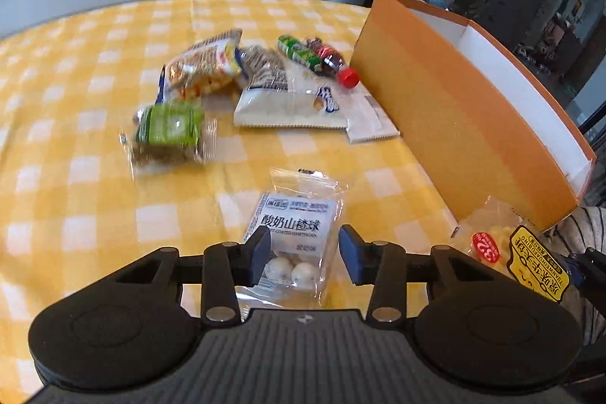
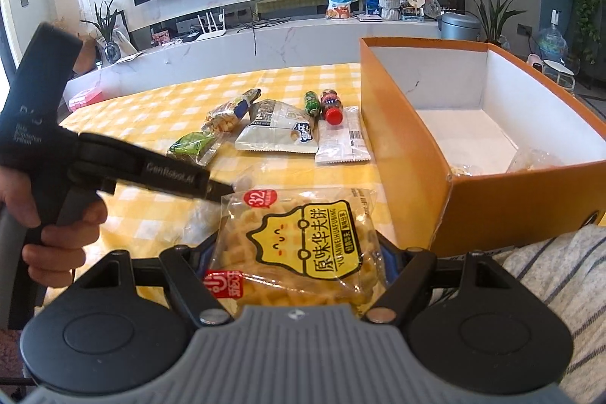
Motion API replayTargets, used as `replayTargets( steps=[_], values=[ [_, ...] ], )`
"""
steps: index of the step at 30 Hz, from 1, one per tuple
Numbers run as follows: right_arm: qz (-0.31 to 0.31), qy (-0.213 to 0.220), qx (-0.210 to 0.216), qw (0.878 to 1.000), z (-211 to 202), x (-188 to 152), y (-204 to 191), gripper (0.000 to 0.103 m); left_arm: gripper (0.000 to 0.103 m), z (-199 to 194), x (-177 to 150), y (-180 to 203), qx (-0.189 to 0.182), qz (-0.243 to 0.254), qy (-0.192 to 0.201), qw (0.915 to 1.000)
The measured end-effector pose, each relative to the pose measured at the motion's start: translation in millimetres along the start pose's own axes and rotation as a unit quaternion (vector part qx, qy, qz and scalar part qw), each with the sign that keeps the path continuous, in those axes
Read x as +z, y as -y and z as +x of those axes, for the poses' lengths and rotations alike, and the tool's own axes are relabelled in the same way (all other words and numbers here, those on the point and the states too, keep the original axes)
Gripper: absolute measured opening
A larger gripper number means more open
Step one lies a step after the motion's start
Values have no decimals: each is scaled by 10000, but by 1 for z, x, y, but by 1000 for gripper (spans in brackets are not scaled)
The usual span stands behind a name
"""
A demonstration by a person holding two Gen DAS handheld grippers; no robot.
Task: Organize snacks
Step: 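Grasp the yogurt hawthorn ball pack with the left gripper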
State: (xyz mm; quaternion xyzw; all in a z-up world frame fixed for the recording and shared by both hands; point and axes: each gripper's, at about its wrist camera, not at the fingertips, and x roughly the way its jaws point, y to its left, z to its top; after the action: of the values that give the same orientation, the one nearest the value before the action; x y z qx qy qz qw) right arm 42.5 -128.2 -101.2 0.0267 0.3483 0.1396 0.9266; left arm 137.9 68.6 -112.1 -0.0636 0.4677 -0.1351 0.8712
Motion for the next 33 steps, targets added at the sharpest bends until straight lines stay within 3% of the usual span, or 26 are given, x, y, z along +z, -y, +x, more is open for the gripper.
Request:
replayTargets(
  steps=[4, 5, 6, 7, 11, 13, 17, 20, 22, 24, 33],
  values=[
    [-25, -27, -49, 10000, 1, -2, -1, 75, 53, 0, -4, 1, 44, 151, 40, 9999],
    [-9, -34, -46, 10000, 1, -2, 0, 75, 63, -1, -4, 1, 77, 175, 24, 9998],
    [14, -44, -40, 10000, 1, -2, 1, 75, 83, -2, -4, 0, 87, 207, 11, 9997],
    [38, -57, -35, 10000, 3, -1, 2, 75, 90, -3, -4, 0, 98, 236, -9, 9997],
    [49, -100, -35, 9999, 6, -1, 1, 75, 94, -1, -6, -4, 152, 330, -111, 9993],
    [31, -114, -41, 9999, 8, -1, 0, 75, 94, 8, -6, -2, 367, 339, -251, 9984],
    [17, -137, -99, 9999, 10, -1, 0, 75, 101, 24, -9, 11, 500, 799, -291, 9951],
    [82, -177, -154, 9997, 11, -2, 2, 75, 100, 29, -14, 18, 784, 1117, -145, 9905],
    [106, -174, -163, 9997, 12, -1, 3, 75, 92, 28, -15, 15, 745, 1027, -49, 9919],
    [107, -159, -133, 9997, 11, -1, 3, 75, 71, 24, -16, 15, 754, 1024, 85, 9918],
    [115, -119, -105, 9998, 8, -1, 2, 75, 68, 7, -16, 7, 605, 771, 465, 9941]
  ],
)
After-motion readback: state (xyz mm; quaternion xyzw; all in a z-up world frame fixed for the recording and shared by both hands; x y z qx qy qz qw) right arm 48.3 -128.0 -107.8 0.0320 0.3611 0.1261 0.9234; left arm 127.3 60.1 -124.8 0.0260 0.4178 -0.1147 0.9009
